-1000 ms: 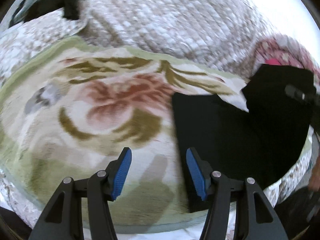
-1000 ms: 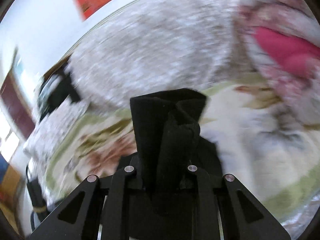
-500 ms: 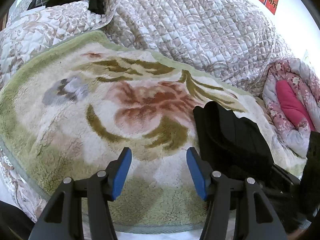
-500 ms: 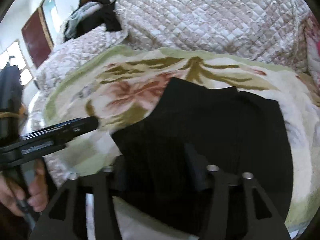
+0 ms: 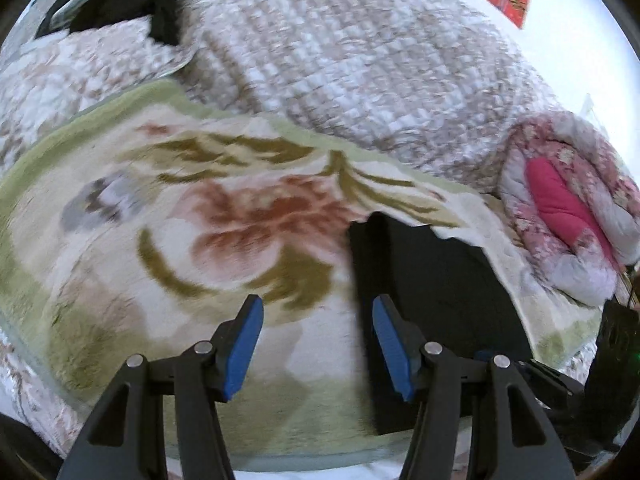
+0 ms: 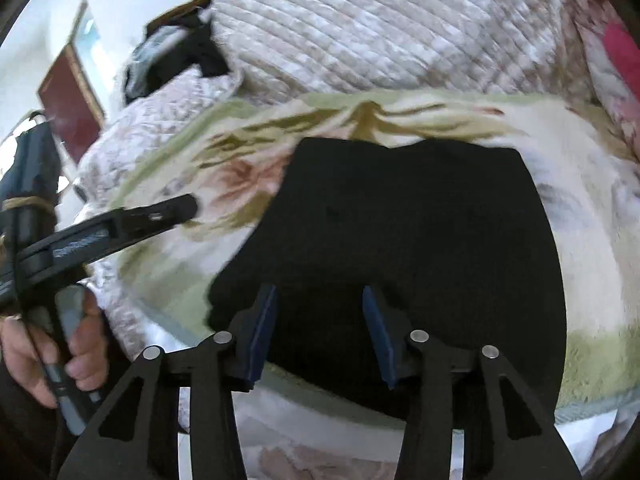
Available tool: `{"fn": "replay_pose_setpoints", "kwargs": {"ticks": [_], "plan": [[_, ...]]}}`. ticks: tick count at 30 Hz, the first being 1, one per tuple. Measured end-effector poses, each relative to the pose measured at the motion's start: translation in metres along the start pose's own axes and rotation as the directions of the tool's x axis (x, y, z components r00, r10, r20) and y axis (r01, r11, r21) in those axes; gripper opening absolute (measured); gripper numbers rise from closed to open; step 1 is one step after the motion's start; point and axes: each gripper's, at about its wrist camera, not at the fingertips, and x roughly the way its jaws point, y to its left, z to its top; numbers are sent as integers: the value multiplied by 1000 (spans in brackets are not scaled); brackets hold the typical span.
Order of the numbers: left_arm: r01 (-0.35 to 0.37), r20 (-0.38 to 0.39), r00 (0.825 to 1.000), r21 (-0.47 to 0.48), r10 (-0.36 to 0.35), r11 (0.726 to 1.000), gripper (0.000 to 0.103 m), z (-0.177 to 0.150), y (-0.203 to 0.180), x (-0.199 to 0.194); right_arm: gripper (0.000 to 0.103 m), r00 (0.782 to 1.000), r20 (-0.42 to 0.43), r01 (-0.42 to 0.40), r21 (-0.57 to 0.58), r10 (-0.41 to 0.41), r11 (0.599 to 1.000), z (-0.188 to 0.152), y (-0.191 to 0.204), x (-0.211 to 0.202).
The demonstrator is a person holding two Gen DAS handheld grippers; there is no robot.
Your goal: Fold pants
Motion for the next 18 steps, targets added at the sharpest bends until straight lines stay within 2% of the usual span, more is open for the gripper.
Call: {"fn": "replay_pose_setpoints", "kwargs": {"ticks": [1,4,8,12,13,14,16,18], "plan": [[11,3,1000,18,-11,1000,60,2,-6,0,44,1000,16,-4,7,4,1000,4,-3,-5],[42,4,999,76,-43,996,60,6,-26,0,44,996,57,62,23,-64,998,22,-23,-19],[67,-11,998,151,-66,986,60,17,-51,8,44,982,14,186,69,-187,980,51,-61,-23],[111,-30,994,227,-107,968,60,38,-78,24,44,972,-2,234,42,-234,971,76,-79,-23],[119,-38,993,249,-113,961,60,43,-85,30,39,972,-4,237,38,-237,971,82,-83,-20],[123,-45,992,265,-115,956,60,48,-90,36,29,971,-13,240,38,-240,970,87,-86,-16],[134,-75,990,283,-118,950,60,55,-97,53,18,971,-40,238,40,-237,970,95,-95,-3],[146,-107,987,283,-120,948,60,55,-100,69,17,967,-65,251,38,-248,967,94,-101,13]]}}
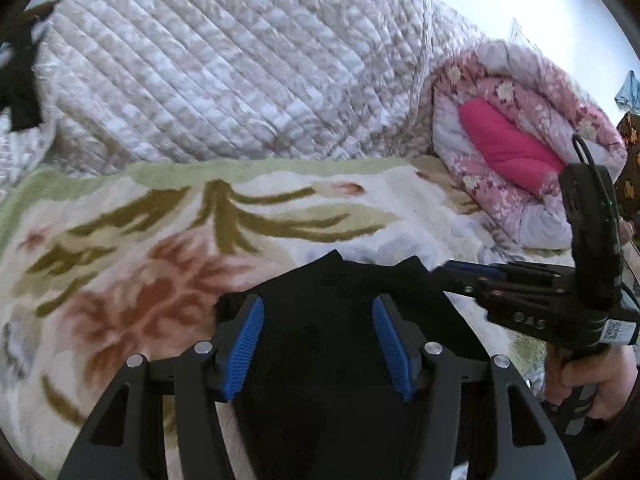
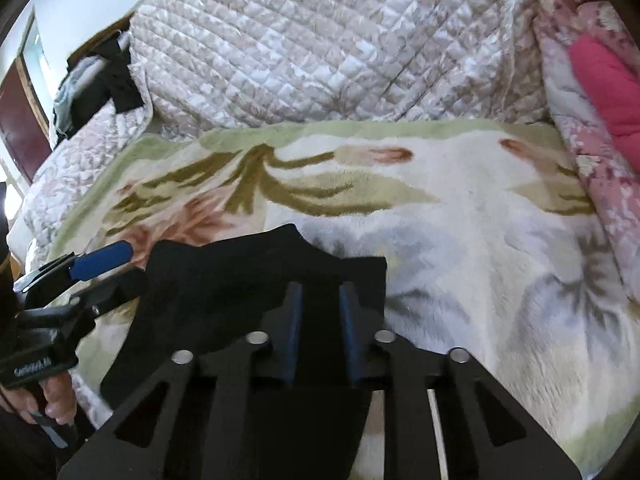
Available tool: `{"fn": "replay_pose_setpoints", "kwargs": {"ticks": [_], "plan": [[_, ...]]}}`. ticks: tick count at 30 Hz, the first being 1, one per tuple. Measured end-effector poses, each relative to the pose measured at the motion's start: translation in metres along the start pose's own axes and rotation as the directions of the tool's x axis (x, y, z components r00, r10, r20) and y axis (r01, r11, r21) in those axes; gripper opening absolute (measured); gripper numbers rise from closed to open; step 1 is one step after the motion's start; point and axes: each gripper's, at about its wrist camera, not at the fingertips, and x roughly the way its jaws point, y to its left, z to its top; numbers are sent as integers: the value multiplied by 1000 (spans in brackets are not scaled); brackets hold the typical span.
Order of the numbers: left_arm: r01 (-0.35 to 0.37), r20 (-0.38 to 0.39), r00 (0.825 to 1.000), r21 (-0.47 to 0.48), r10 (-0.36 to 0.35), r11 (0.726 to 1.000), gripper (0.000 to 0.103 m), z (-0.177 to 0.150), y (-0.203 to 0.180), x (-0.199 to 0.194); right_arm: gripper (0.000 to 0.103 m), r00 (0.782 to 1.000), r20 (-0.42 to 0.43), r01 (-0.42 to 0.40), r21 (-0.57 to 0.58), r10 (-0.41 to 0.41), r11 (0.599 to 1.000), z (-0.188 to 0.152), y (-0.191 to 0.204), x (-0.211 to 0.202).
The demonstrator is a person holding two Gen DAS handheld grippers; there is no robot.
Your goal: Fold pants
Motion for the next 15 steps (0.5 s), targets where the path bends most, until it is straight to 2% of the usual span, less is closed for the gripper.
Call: {"fn": "replay_pose_setpoints", "kwargs": {"ticks": [2,5,6,8,15], "plan": [[-33,-42,999,-9,33,999,60,-3,5,20,17,1000,-29,-8,9,9,1000,-1,-2,17],[-78,-102,992,-36,74,996,61,-19,18,41,17,999,-45,23,-1,-23,1000,-5,-8,29],[-86,-99,992,-44,81,995,64,-24,22,43,15,999,-47,20,12,-19,1000,-6,-12,31],[-58,-88,995,-67,52,996,64,-26,27,41,14,999,-42,7,33,-6,999,-5,-18,33],[-61,-68,996,-58,57,996,65,-29,29,37,14,1000,-10,10,36,-10,999,-5,-19,36]]}}
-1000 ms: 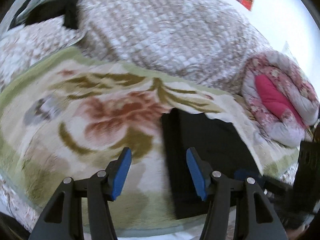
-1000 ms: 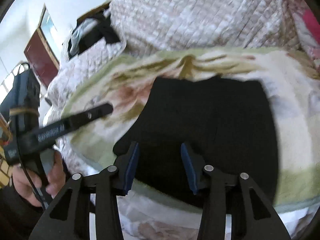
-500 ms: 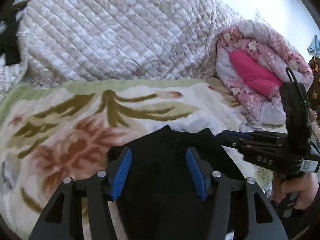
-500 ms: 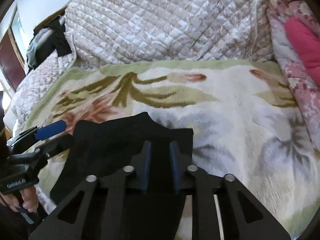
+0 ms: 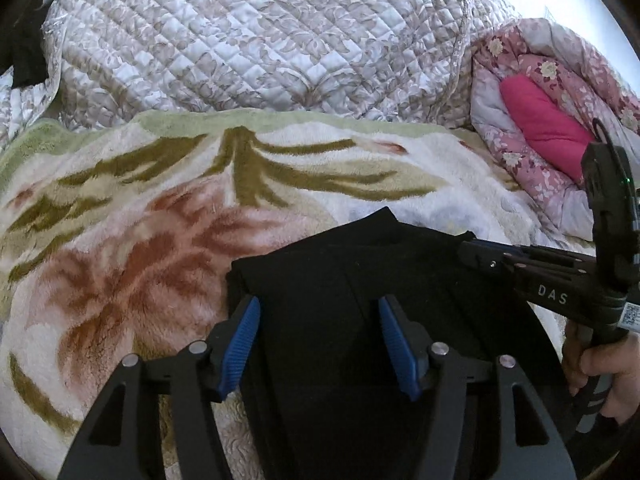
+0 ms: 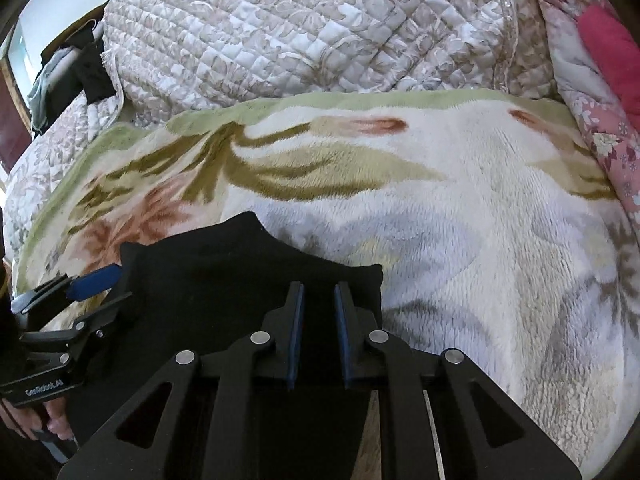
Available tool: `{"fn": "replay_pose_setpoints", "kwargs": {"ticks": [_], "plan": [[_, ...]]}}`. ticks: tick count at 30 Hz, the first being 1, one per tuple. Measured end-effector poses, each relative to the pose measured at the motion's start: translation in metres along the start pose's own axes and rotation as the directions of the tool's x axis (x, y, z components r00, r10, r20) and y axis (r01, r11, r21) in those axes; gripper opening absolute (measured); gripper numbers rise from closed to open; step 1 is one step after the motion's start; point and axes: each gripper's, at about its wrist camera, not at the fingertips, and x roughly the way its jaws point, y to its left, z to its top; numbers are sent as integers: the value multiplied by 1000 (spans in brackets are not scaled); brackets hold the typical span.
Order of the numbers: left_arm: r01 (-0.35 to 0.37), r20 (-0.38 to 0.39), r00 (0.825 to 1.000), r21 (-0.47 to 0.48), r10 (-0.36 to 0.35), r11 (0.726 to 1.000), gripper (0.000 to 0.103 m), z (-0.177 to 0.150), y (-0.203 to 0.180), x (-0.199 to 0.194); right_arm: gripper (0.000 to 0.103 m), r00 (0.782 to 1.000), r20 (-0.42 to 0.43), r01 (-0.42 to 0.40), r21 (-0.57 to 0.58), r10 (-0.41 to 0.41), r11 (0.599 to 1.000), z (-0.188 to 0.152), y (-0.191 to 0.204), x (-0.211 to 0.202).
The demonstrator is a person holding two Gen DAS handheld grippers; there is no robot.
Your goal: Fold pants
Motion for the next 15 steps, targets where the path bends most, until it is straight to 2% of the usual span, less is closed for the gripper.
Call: {"fn": "replay_pose_setpoints", "kwargs": {"ticks": [5,8,12,15], "plan": [[-17,10,1000,12,17,1000,66,-1,-1,-2,16,999,28,-17,18,16,1000,-3,-2,-5],[-33,14,999,17,33,999,66,0,-4,-5,17,995,91,39,-2,-39,999,-9,5,-26],[-43,15,999,18,42,999,66,-7,-5,-18,19,991,135,31,-27,-27,999,-27,15,-53],[-77,37,996,37,76,996,66,-13,-11,-33,21,992,118,-30,-20,32,999,-51,24,-67]]}}
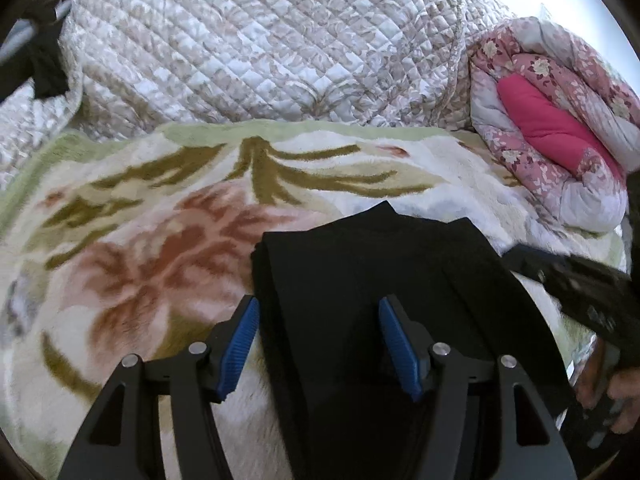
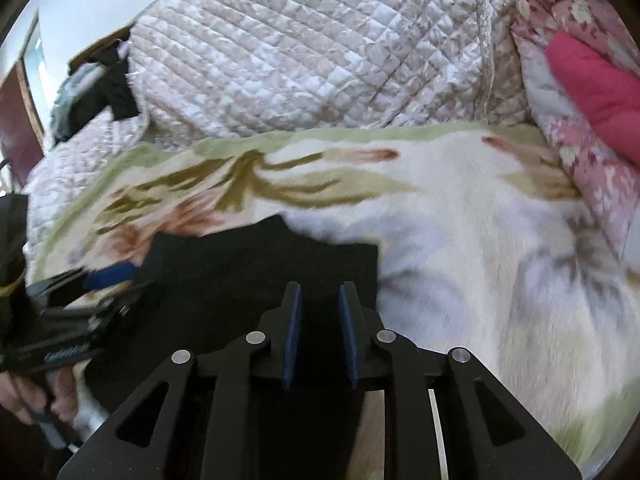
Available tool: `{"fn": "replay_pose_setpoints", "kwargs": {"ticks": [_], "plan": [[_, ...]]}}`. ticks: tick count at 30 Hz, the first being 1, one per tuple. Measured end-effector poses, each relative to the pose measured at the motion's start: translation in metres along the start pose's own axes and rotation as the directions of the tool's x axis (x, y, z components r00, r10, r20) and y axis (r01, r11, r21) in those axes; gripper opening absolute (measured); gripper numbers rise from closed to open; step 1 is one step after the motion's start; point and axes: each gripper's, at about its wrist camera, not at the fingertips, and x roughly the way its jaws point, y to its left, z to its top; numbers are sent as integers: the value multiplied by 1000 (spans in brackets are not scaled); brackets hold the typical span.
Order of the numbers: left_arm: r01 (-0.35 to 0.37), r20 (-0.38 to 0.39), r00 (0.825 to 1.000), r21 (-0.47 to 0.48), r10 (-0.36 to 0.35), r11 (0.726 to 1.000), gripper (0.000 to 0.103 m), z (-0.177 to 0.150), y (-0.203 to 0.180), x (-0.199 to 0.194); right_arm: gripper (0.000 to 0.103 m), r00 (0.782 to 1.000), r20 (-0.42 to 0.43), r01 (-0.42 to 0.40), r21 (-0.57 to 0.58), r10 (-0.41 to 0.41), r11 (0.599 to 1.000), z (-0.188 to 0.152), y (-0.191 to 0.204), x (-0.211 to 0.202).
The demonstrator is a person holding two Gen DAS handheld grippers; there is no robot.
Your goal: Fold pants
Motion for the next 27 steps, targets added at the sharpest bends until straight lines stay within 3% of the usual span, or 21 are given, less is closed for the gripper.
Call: {"fn": "replay_pose_setpoints", "kwargs": {"ticks": [4,9,15,17,24,27], "plan": [[-2,39,999,13,2,1000,66,-16,-7,-26,32,1000,-6,-3,-29,3,1000,-31,17,-20],[15,73,997,37,-18,999,66,-43,-18,-54,33,1000,8,11,-77,-11,997,-50,36,-34],[41,0,999,21,-41,999,66,-68,-23,-49,45,998,-38,34,-176,-41,984,-63,52,-20],[56,-5,998,-2,-56,998,66,-69,-20,-48,57,999,-35,19,-198,-27,980,-66,55,-19],[55,-3,999,1,-55,999,64,-73,-19,-45,59,999,-34,25,-212,-33,977,-69,55,-20],[60,-5,998,-14,-60,998,64,-73,-16,-46,59,999,33,38,-142,-33,989,-65,46,-37]]}}
